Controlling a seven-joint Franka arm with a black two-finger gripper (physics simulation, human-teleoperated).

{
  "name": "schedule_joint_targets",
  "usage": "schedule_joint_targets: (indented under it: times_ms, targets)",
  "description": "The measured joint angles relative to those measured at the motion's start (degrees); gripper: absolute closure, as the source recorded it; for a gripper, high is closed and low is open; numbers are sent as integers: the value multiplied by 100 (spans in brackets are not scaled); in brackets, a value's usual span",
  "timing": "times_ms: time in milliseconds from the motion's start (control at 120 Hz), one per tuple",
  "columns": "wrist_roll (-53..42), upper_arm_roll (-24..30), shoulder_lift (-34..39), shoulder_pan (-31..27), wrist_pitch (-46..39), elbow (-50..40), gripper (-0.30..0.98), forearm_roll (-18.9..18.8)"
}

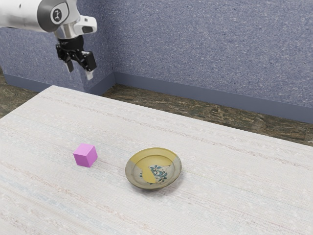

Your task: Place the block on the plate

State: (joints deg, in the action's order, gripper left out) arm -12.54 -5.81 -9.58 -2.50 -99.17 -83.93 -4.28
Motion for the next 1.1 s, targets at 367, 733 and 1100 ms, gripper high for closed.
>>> schedule_joint_targets:
  times_ms: [367, 733, 1100]
  targets:
    - [112, -38, -89, -116, -505, -1023, 0, 222]
    - [195, -181, -430, -444, -1773, -2141, 0, 531]
    - [310, -175, -505, -436, -2742, -2986, 0, 790]
